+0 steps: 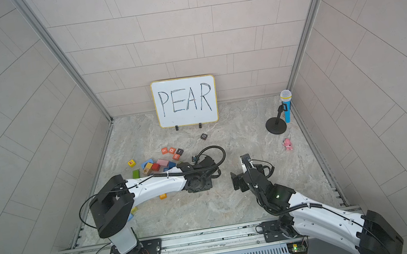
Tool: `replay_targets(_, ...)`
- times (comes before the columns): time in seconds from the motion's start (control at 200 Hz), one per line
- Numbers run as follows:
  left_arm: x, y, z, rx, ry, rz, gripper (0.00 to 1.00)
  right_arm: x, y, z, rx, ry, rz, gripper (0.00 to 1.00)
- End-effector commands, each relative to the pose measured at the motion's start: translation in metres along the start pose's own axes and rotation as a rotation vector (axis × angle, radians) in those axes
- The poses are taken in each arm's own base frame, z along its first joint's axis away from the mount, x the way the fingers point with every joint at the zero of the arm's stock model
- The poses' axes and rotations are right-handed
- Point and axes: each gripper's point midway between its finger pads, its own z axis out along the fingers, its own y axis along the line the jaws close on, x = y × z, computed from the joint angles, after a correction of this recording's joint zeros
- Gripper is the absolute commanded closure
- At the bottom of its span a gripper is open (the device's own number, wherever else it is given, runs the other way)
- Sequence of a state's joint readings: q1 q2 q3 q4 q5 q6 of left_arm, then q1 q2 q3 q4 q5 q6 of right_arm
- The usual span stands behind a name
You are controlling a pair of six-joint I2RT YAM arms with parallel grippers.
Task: Spell the uppercase word “pear” with letter blocks
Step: Place the letter block at the center of the board.
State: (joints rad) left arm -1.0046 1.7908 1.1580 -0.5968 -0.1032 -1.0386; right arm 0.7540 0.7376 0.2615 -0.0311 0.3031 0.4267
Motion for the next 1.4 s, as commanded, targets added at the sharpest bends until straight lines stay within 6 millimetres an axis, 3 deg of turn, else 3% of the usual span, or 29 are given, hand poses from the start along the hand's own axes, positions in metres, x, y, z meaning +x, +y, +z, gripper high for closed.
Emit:
replay_targets(0.0, -0.004, -0.016, 0.001, 0.01, -0.007, 0.032, 1.0, 0.004, -0.006, -0.001, 0.02, 0.007, 0.024, 0.0)
replay_targets(0.5, 0.007, -0.019, 0.015, -0.016, 0.064, 0.064, 0.99, 0.003, -0.01, -0.001, 0.012, -0.009, 0.054, 0.0)
replay_targets(1.086, 0.004, -0.015, 0.007, -0.025, 0.046, 0.065, 0.69, 0.004, -0.009, 0.0, 0.006, -0.002, 0.057, 0.0)
replay_targets(1.396, 0.001, -0.017, 0.004, -0.018, 0.033, 0.072, 0.57, 0.004, -0.006, 0.0, -0.006, 0.004, 0.05, 0.0)
